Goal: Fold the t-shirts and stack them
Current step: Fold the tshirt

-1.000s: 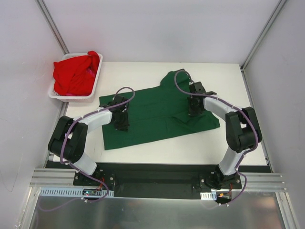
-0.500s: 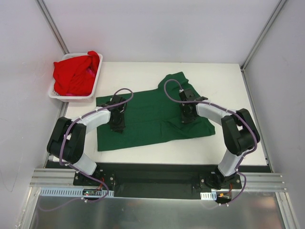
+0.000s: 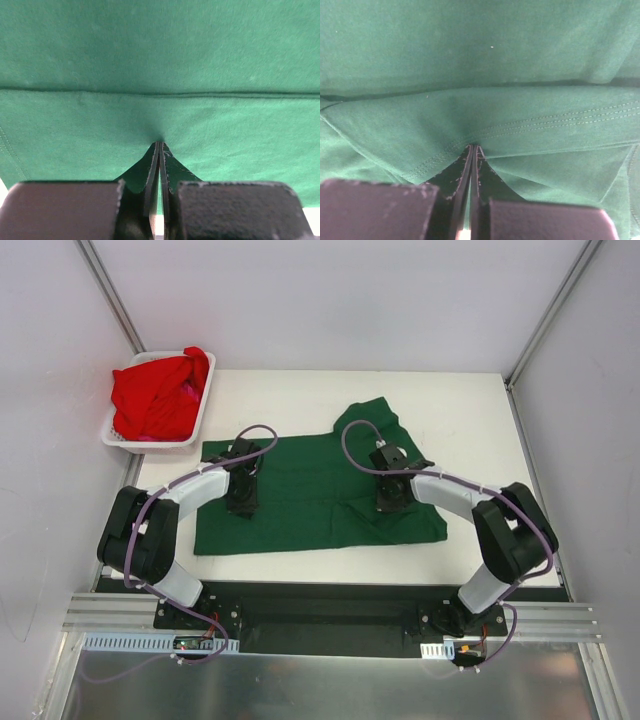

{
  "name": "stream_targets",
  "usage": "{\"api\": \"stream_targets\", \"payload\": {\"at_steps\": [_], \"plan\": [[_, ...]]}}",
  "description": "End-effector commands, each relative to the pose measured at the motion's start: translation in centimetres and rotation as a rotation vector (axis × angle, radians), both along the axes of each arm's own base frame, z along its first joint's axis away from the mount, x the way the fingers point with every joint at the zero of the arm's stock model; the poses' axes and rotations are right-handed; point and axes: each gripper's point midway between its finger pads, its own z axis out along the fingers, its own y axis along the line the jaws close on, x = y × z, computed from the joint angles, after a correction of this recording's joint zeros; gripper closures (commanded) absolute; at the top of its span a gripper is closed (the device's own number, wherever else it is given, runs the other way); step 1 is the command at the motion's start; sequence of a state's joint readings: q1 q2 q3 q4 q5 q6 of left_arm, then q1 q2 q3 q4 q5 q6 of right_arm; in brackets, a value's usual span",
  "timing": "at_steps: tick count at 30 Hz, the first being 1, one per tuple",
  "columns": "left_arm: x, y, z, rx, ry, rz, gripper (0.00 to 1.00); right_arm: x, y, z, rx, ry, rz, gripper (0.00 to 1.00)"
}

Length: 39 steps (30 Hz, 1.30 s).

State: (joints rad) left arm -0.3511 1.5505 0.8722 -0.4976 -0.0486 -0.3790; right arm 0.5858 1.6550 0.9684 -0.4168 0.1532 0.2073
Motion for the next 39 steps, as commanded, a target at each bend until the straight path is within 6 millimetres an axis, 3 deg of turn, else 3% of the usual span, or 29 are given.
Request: {"api": "stream_targets", "payload": {"at_steps": [1, 14, 27, 30, 33, 35, 39], "plan": [[0.9, 0.4, 0.9, 0.017, -0.019, -0.003, 1.0, -5.9, -3.8, -2.6, -0.13, 0.184, -0.071, 0.99], [1.1, 0.0, 1.0, 0.005, -0.019, -0.012, 1.0, -6.7, -4.7, -2.0, -0.12, 0.174, -0.168, 0.99], [1.3, -0.4, 1.2, 0.001, -0.039, -0.029, 1.0, -7.4, -8.1, -0.7, -0.256, 0.131, -0.237, 0.99], [1.3, -0.4, 1.3, 0.002, -0.046, -0.028, 1.0, -7.2, -7.5, -0.7, -0.223, 0.128, -0.223, 0.99], [1.6, -0.6, 1.7, -0.009, -0.065, -0.034, 1.0, -6.3, -5.8, 0.3, -0.147, 0.075, -0.172, 0.99], [1.8, -0.8, 2.1, -0.016, -0.086, -0.04, 1.0, -5.3, -4.6, 2.4, -0.094, -0.011, -0.126, 0.99], [2.3, -1.2, 3.7, -0.053, -0.163, -0.047, 1.0, -4.1, -4.2, 7.3, -0.055, -0.154, -0.109, 0.97]]}}
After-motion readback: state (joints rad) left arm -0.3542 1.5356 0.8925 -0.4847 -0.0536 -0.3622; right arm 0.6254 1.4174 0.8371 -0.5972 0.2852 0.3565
